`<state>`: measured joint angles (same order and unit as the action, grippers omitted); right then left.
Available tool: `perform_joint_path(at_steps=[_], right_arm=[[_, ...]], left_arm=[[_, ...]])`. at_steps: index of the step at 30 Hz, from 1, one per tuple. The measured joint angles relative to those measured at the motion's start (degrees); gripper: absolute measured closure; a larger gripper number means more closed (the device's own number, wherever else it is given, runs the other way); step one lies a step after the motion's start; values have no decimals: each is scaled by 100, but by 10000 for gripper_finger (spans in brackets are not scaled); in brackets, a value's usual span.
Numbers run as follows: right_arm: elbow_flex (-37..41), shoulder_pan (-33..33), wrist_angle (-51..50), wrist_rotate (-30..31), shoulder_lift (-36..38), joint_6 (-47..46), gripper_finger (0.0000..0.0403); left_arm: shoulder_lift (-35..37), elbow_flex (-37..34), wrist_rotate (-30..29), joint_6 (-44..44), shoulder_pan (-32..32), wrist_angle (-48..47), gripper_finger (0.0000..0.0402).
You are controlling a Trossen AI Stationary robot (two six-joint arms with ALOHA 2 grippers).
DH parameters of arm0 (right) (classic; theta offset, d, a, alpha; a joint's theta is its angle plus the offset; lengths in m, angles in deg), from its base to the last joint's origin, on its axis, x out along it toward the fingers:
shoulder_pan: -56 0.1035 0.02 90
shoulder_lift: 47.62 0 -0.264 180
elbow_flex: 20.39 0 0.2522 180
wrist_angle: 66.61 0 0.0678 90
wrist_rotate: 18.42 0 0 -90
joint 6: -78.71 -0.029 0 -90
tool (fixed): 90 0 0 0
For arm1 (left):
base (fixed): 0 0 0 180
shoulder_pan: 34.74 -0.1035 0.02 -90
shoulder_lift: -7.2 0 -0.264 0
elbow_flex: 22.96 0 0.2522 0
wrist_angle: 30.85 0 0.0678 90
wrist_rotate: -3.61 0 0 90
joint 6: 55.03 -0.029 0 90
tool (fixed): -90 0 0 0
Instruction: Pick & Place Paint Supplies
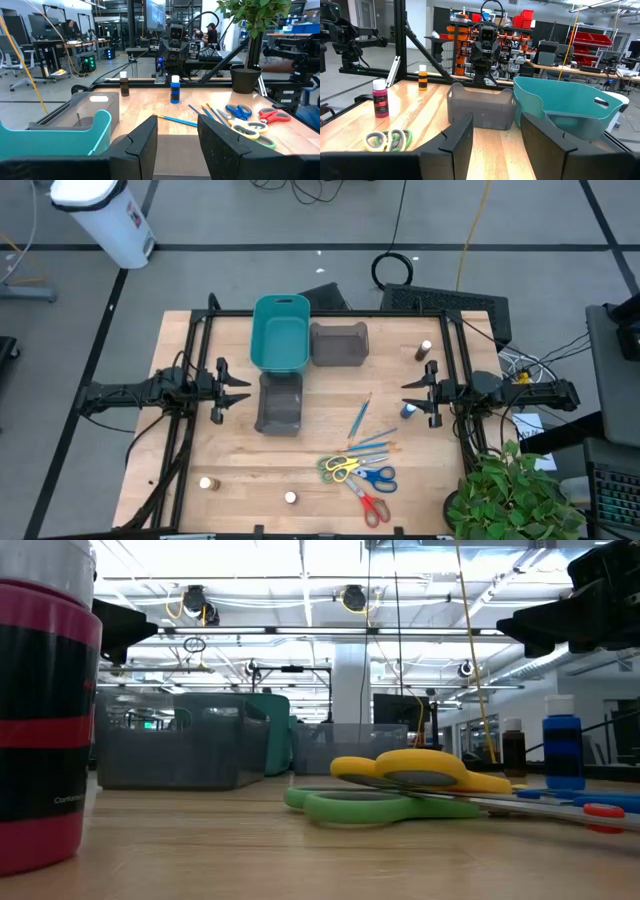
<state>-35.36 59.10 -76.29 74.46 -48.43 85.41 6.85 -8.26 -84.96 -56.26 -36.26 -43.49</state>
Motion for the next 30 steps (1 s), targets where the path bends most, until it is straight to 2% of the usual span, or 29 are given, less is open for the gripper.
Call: perform_joint_path(at_steps=[30], right_arm=[[0, -1, 0, 1, 1, 2, 248]], left_arm=[[-1, 1, 2, 35, 0, 122, 254]])
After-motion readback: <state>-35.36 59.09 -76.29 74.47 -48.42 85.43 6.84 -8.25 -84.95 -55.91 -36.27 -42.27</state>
